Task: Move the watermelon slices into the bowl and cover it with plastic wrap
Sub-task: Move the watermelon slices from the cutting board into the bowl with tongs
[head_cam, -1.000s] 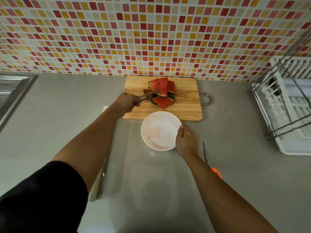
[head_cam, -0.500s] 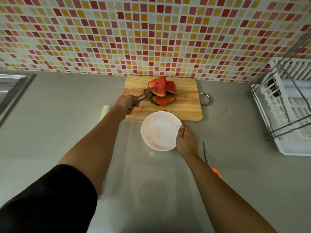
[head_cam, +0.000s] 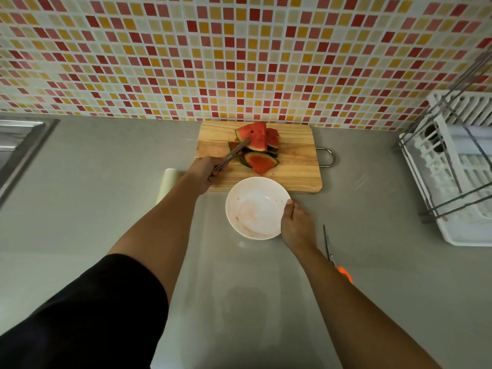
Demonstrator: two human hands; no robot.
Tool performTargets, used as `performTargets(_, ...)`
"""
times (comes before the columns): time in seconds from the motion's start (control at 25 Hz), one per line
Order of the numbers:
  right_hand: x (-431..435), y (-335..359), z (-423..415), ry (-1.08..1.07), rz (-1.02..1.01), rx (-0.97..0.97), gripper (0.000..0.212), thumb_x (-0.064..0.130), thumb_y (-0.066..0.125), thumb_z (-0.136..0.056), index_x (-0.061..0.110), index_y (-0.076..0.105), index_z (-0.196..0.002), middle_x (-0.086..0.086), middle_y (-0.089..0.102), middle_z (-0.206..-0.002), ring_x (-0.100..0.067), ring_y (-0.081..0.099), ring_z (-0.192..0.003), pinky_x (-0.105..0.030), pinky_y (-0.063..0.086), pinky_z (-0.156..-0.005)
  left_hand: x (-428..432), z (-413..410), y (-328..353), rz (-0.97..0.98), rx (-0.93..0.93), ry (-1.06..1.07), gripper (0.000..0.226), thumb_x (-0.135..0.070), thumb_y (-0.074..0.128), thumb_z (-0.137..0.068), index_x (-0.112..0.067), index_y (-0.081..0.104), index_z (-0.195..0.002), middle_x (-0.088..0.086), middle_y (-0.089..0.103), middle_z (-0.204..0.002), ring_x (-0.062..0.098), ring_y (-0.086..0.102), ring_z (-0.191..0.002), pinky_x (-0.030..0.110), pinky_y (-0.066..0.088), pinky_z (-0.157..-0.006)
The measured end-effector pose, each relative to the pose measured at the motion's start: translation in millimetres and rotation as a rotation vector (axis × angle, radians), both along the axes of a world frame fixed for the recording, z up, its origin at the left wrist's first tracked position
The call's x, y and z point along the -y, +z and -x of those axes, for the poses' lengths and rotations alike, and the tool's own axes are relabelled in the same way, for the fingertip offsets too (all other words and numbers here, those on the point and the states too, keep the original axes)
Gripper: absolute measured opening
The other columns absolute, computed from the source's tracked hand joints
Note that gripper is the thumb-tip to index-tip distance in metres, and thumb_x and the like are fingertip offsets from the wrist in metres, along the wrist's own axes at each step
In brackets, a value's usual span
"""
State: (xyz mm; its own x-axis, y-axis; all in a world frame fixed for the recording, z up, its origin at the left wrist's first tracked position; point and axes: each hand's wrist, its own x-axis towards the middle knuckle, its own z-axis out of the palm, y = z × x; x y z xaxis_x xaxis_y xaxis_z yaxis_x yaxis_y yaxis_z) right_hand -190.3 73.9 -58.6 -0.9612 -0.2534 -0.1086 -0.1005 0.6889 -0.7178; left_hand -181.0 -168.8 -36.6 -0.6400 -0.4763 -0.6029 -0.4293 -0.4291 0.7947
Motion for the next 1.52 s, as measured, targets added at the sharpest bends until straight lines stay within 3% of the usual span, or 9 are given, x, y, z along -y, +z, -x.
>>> performTargets(0.36,0,-2,0,-0.007,0.020,0.021,0.045,0.030,0.024,-0.098,0.002,0.059,-0.103,-0.023,0.066,-0.104,-0.039,0.059,-0.095,-0.030,0.035,-0.070,11,-16,16,0.088,-0.030,-0.022,0.012,-0.008,0.055,-0.088,0.001,0.061,-0.089,0.007,0.056,-0.070,0.007,0.032,-0.044,0.015,0.023,-0.036)
performTargets(0.68,0,0,-2,-0.058,0.037,0.081,0.054,0.036,0.018,-0.098,0.002,0.061,-0.098,-0.025,0.065,-0.103,-0.040,0.058,-0.096,-0.032,0.034,-0.070,59,-78,59,0.155,0.030,-0.649,0.026,-0.012,0.047,-0.093,-0.001,0.064,-0.076,-0.004,0.047,-0.053,0.006,0.032,-0.043,0.015,0.027,-0.040)
performTargets(0.84,-1,1,-2,-0.070,0.052,0.068,0.054,0.034,0.019,-0.098,0.001,0.061,-0.097,-0.026,0.064,-0.104,-0.041,0.058,-0.097,-0.036,0.040,-0.075,36,-66,71,0.437,0.157,-0.838,0.020,-0.017,0.059,-0.088,-0.004,0.073,-0.080,-0.002,0.059,-0.057,0.005,0.039,-0.045,0.016,0.028,-0.043)
performTargets(1.0,1,1,-2,-0.070,0.062,0.041,0.052,0.031,0.020,-0.098,-0.001,0.061,-0.096,-0.028,0.064,-0.103,-0.041,0.058,-0.095,-0.034,0.039,-0.073,5,-43,77,0.702,0.242,-0.994,0.022,-0.017,0.061,-0.085,0.003,0.071,-0.087,0.011,0.064,-0.074,0.017,0.046,-0.062,0.021,0.035,-0.055)
performTargets(1.16,0,-2,-1,-0.069,0.068,0.036,0.051,0.031,0.022,-0.098,0.000,0.062,-0.089,-0.027,0.066,-0.097,-0.039,0.059,-0.089,-0.031,0.035,-0.068,-14,-34,90,1.069,0.342,-1.149,0.030,-0.028,0.060,-0.088,-0.002,0.074,-0.089,0.008,0.073,-0.087,0.010,0.056,-0.069,0.016,0.039,-0.062)
performTargets(1.32,0,-4,-1,-0.068,0.073,0.010,0.049,0.028,0.024,-0.098,0.000,0.060,-0.080,-0.027,0.066,-0.092,-0.039,0.060,-0.085,-0.031,0.034,-0.066,-2,-34,118,1.107,0.283,-1.029,0.019,-0.033,0.064,-0.084,-0.021,0.069,-0.070,-0.006,0.067,-0.073,0.006,0.057,-0.067,0.018,0.037,-0.060)
performTargets(1.52,1,-6,0,-0.066,0.062,0.016,0.047,0.029,0.024,-0.098,0.004,0.058,-0.077,-0.022,0.066,-0.085,-0.030,0.054,-0.070,-0.027,0.031,-0.059,13,-5,95,0.759,0.082,-0.324,0.015,-0.021,0.062,-0.087,-0.009,0.067,-0.094,-0.002,0.065,-0.077,0.009,0.051,-0.062,0.020,0.040,-0.055)
